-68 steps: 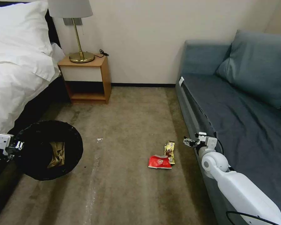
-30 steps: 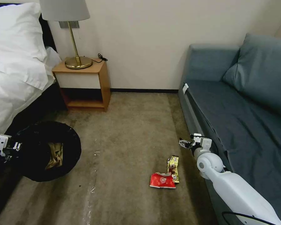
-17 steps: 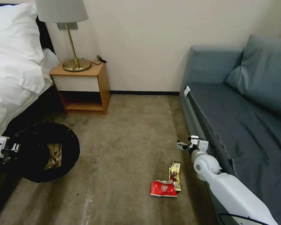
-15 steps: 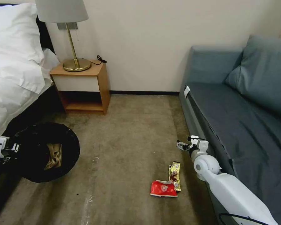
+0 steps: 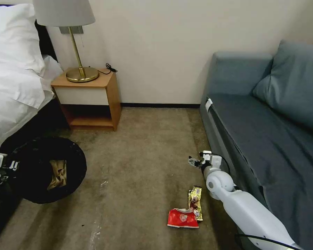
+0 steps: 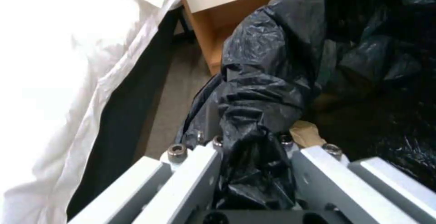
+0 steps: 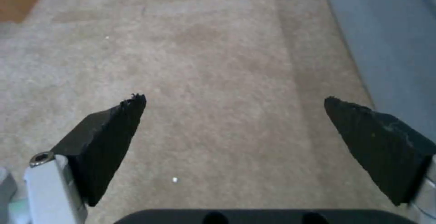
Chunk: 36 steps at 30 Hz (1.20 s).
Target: Pick up the trash bin, then pick up the garbage on the floor and place it into the trash bin.
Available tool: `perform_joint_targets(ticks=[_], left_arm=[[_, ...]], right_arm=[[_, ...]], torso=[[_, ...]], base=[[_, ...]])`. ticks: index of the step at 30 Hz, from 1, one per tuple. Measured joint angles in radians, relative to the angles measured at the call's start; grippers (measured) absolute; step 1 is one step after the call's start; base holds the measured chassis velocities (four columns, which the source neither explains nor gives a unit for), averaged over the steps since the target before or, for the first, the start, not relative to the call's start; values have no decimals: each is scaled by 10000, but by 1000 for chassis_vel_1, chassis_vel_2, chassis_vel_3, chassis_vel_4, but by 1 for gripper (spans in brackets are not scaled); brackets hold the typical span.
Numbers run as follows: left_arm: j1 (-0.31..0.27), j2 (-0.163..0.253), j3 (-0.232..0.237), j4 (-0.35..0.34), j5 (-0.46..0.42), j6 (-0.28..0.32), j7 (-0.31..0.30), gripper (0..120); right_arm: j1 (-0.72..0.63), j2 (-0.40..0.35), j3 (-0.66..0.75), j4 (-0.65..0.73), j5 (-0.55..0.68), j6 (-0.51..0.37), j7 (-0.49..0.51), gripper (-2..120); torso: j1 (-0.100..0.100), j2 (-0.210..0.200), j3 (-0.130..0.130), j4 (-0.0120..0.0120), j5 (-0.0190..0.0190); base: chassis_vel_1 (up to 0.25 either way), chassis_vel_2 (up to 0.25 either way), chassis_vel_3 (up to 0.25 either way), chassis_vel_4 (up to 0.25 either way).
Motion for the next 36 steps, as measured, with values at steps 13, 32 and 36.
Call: perform_joint_targets(ticks=[13,32,36], left_arm=[[-99,-231,-63,417,158,-111,98,1],[-130,-245,401,105,595,218,80,1],[-143,-300,467,54,658,234,79,1]], right_arm=[[1402,-60,-1252,-485,500,-1535,-1923,100],[1847,-2357,-4427,772,-24,-3332,-4235,100],[1596,-2427,-4844,939,-409,-3412,-4290,100]], torso=[[0,0,-2,2,1],[-1,0,-2,-1,1],[0,0,-2,-2,1]], base=[[0,0,0,0],[0,0,0,0],[0,0,0,0]])
